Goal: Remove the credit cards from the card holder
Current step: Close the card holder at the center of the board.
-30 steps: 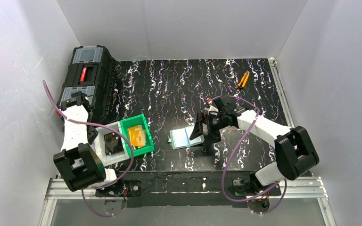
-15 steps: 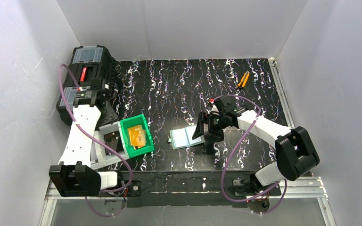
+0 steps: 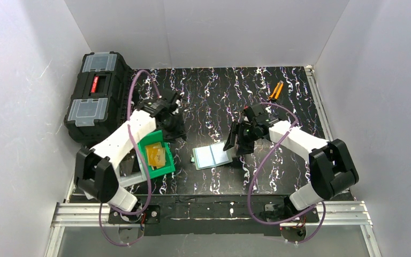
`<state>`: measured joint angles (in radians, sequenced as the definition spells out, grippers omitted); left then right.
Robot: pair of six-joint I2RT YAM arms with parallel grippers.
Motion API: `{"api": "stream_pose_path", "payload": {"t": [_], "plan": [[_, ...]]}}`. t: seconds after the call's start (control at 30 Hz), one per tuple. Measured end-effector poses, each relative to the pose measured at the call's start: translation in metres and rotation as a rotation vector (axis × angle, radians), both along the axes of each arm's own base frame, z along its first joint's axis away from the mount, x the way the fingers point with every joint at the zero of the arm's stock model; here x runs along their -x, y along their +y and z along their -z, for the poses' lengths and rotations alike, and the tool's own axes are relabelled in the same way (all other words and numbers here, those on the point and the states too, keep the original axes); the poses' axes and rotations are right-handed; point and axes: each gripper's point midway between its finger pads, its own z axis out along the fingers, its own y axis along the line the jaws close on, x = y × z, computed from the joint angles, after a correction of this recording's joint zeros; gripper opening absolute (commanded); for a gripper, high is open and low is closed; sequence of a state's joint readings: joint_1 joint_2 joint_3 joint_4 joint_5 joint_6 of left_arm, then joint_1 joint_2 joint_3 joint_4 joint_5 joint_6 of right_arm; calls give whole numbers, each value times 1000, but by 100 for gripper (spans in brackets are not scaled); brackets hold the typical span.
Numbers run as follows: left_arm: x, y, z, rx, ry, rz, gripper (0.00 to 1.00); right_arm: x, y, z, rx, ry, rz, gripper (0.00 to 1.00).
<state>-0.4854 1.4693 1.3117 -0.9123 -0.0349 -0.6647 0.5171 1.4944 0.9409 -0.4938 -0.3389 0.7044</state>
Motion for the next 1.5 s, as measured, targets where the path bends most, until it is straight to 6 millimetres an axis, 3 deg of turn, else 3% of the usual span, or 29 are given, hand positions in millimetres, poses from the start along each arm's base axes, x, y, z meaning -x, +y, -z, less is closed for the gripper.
{"api": "stream_pose_path", "payload": {"t": [0.17,0.33,0.7,0.93,1.07,1.4,1.5], "plan": [[6,-52,31,108,92,105,34,-13,8,0,-2,11,23,39],[6,-73,46,152,127,148,26,-21,15,-1,-5,15,27,36],[14,-72,92,110,221,149,18,-28,22,20,44,61,17,36],[20,-70,115,49,268,159,15,-25,21,30,74,77,7,50],[27,-71,129,15,301,172,14,-24,22,36,80,87,1,50],[27,-72,130,7,302,177,14,-18,31,42,40,123,-26,49],[27,-72,130,7,303,177,13,-14,33,42,21,135,-34,40]]}}
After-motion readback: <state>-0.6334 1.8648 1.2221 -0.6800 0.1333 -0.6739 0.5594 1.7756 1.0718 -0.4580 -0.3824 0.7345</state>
